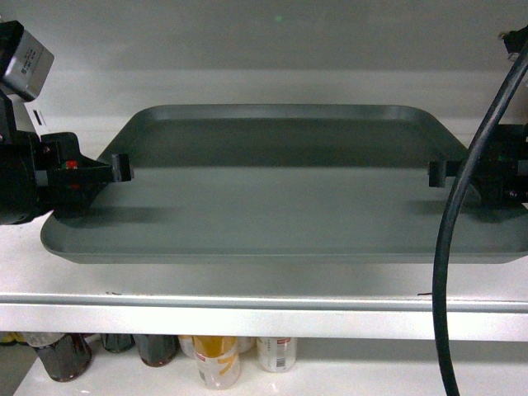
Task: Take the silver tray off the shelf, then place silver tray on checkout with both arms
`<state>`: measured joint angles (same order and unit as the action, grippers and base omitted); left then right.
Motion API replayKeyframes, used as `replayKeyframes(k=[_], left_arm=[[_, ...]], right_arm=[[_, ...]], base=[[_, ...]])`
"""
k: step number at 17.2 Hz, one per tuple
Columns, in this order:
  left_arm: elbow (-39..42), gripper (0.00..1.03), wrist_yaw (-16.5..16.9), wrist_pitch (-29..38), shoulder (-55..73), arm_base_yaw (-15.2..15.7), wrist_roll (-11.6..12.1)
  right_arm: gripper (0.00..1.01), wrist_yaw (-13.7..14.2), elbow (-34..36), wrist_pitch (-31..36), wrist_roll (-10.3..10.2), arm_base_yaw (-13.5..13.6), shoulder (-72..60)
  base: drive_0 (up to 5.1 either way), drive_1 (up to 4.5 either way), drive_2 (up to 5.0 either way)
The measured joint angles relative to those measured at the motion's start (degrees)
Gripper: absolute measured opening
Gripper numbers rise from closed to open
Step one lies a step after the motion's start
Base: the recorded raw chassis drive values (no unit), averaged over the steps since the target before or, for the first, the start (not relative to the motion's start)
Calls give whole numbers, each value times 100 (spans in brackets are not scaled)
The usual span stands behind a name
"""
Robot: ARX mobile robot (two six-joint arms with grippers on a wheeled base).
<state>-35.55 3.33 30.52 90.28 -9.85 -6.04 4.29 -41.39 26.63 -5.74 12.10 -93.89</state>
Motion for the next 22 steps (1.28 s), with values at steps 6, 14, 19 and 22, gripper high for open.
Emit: replayKeyframes(k=[6, 14, 19, 22], left_arm=[[155, 4, -31, -269, -306, -17, -7], [190, 4, -35, -227, -382, -26, -11], [190, 4, -35, -227, -382, -26, -11], [190, 4, -33, -227, -382, -26, -9]], right_arm=[[3, -11, 129, -234, -9, 0, 258], [3, -17, 164, -166, -11, 0, 302], [3, -20, 166, -166, -11, 0, 302], [3, -20, 166, -166, -11, 0, 302]], base=[[0, 0, 0], [0, 0, 0], [0, 0, 0], [0, 0, 0]])
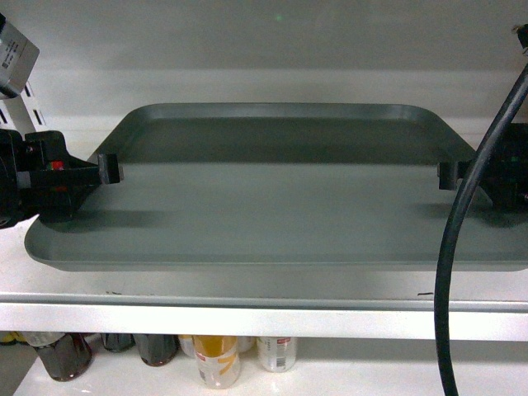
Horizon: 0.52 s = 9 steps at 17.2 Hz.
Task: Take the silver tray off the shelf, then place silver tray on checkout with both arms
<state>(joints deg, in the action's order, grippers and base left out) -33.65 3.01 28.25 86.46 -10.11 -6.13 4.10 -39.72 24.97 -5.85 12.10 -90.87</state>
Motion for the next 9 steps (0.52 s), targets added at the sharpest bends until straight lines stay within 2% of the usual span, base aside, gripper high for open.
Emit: replayKeyframes(k=[5, 9], left_arm=[[0, 4, -2, 0, 0, 0, 0], [2, 4, 0, -9, 0, 0, 0]], right_arm=[[3, 0, 0, 0, 0, 0, 0], [3, 0, 0, 4, 2, 0, 0]], base=[[0, 0, 0], [9, -207, 226]])
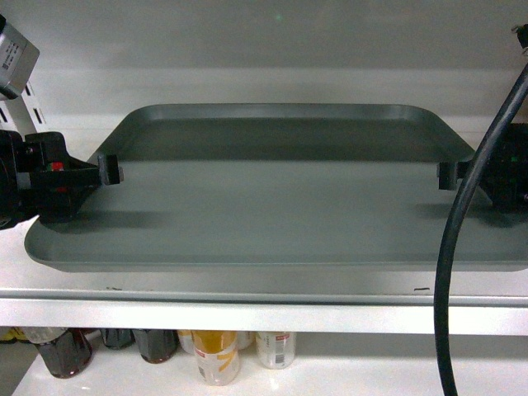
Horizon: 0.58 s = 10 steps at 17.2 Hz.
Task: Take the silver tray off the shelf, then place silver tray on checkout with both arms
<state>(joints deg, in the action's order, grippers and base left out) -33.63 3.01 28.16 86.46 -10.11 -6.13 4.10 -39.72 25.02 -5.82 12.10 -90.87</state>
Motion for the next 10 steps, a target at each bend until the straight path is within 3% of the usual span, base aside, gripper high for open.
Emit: replayKeyframes(k=[10], left_arm=[[0, 4, -4, 9, 0, -17, 2]], right_arm=[[3, 7, 7, 9, 0, -2, 0]], base=[[18, -316, 352]])
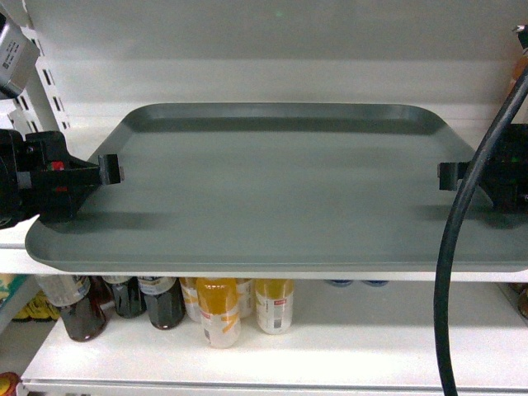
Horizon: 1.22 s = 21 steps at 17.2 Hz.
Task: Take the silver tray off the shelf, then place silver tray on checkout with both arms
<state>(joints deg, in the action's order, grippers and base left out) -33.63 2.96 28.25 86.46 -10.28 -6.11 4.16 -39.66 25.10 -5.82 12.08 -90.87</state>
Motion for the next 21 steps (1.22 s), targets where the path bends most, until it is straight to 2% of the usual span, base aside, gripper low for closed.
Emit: replayKeyframes(k=[21], left_arm=[[13, 4, 2, 11, -22, 0, 4]], right_arm=[[3, 4, 20, 17, 2, 0, 39]], base=[[10, -423, 443]])
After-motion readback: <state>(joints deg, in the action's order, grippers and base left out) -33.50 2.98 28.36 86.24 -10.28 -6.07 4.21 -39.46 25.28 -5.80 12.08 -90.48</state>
